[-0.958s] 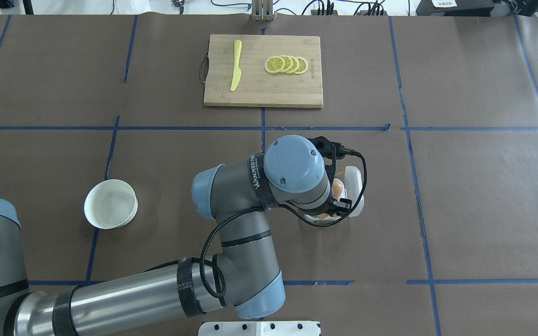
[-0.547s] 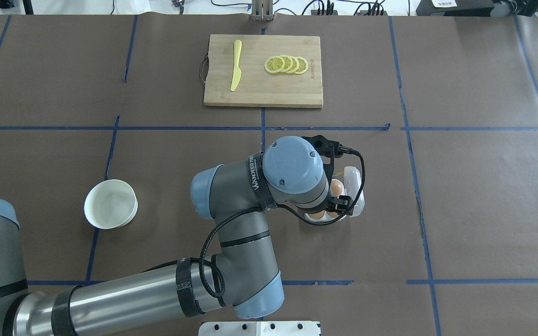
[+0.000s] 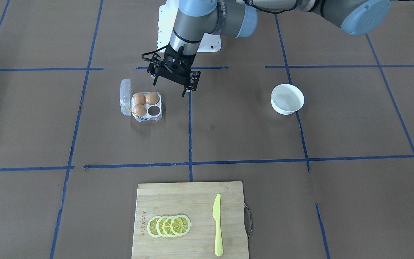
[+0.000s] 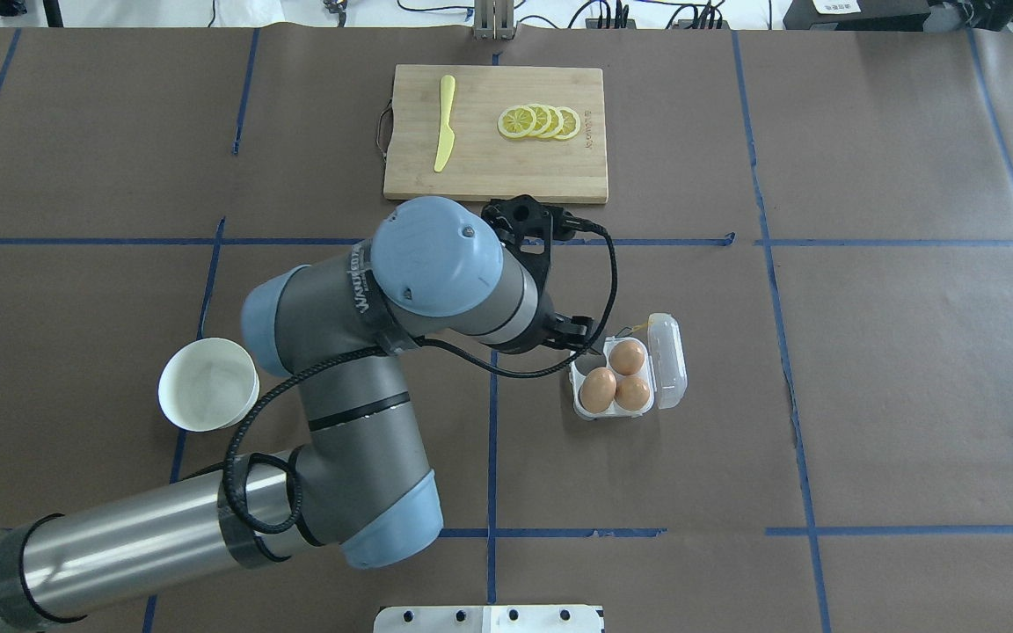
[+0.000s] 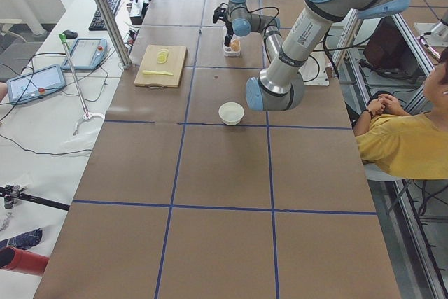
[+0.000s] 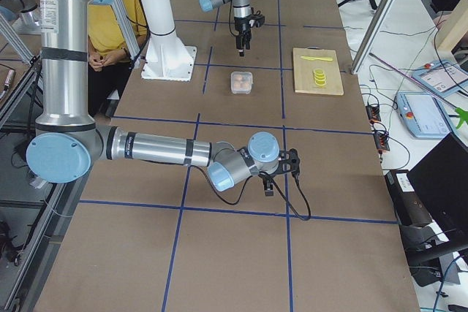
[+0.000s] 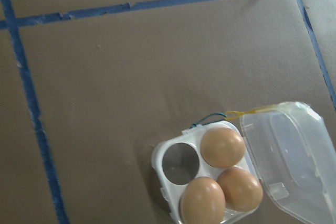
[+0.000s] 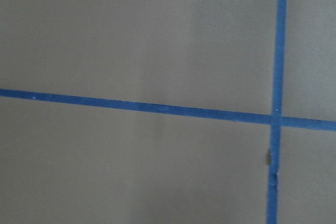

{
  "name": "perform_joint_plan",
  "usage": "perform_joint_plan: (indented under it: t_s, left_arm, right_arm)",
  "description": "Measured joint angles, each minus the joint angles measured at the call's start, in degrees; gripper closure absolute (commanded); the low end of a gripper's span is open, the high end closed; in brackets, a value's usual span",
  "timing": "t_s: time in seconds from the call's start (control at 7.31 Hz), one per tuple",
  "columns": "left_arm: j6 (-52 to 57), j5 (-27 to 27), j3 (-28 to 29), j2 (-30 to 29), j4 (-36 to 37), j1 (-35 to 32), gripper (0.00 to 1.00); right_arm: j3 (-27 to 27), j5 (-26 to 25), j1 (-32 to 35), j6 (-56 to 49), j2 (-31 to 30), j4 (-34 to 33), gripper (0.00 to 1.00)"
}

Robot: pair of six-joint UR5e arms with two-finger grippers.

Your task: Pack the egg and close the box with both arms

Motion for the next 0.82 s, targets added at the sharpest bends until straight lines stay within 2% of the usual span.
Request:
perform_joint_plan:
  t_s: [0.14,0.27,0.41,0.55,0.68,0.82]
  left_arm:
    - [3.4,-1.6,-2.9,3.0,1.0,-3.0,0.01]
    - [7.3,-3.6,-5.8,6.8,1.5,-6.2,0.01]
    - [11.2,-4.9,-8.0,10.0,1.7,-9.1,0.01]
    - [14.0,-5.5,-9.0,11.8,1.8,-11.3,0.01]
    - [15.2,-5.7,-9.5,12.8,1.9,-12.5,0.01]
    - [15.6,-5.8,-9.9,13.5,1.9,-13.0,0.01]
  right_arm:
    - [1.1,-0.1,-3.8,8.9,-0.6,6.1,0.06]
    - [2.0,-0.4,-7.4,17.8,-1.1,12.2,0.62]
    - [3.8,-0.9,-10.7,26.8,-1.4,15.8,0.92]
    - [6.6,-2.4,-14.6,35.2,-1.4,17.2,0.93]
    - [10.1,-6.1,-19.8,42.6,-1.2,17.8,0.89]
    - [13.4,-12.0,-26.2,48.8,-0.2,17.7,0.82]
